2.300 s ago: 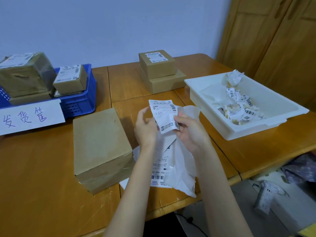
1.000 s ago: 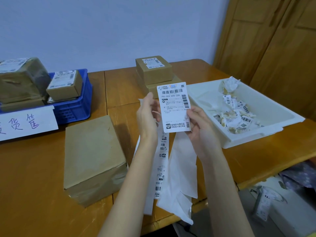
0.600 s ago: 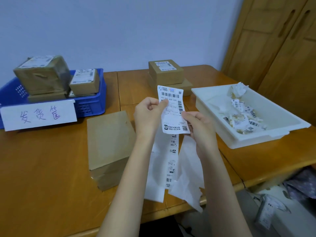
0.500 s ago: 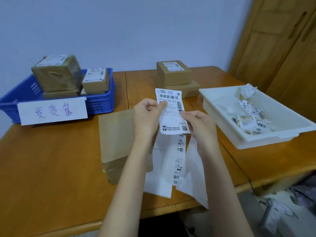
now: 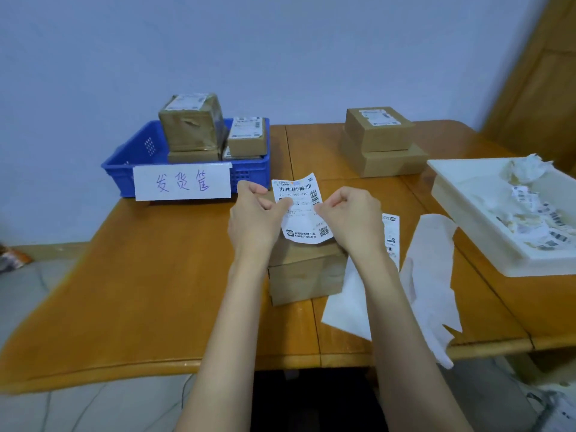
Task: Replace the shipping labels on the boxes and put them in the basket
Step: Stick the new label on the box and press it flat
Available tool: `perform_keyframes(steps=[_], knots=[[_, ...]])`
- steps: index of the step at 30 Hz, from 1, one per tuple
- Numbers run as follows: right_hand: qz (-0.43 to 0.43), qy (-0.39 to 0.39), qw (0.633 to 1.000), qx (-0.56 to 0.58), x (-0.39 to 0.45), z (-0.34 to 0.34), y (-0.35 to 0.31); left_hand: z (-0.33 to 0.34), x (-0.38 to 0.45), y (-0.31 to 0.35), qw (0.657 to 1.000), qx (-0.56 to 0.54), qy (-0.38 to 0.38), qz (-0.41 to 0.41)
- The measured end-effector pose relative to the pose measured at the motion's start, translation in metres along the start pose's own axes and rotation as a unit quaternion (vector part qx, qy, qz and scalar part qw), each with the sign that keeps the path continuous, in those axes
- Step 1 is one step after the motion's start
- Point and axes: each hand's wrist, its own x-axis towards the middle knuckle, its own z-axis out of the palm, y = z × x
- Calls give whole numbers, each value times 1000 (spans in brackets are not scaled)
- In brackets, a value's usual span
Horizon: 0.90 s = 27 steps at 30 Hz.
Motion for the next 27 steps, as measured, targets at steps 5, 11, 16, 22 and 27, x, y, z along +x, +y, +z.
perform_keyframes(steps=[5, 11, 16, 22, 27], knots=[[9, 3, 1000, -26, -1, 8, 0, 0, 3, -5, 999, 38, 0, -9], [10, -9, 999, -33, 4, 11, 0, 2, 5, -9, 998, 49, -12, -23], [6, -8, 997, -74, 6, 15, 0, 4, 8, -12, 996, 84, -6, -25], [8, -16, 994, -110, 6, 16, -6, 6, 7, -13, 988, 153, 1, 1], [22, -32, 989, -144, 8, 16, -10, 7, 9, -13, 984, 179, -17, 2]])
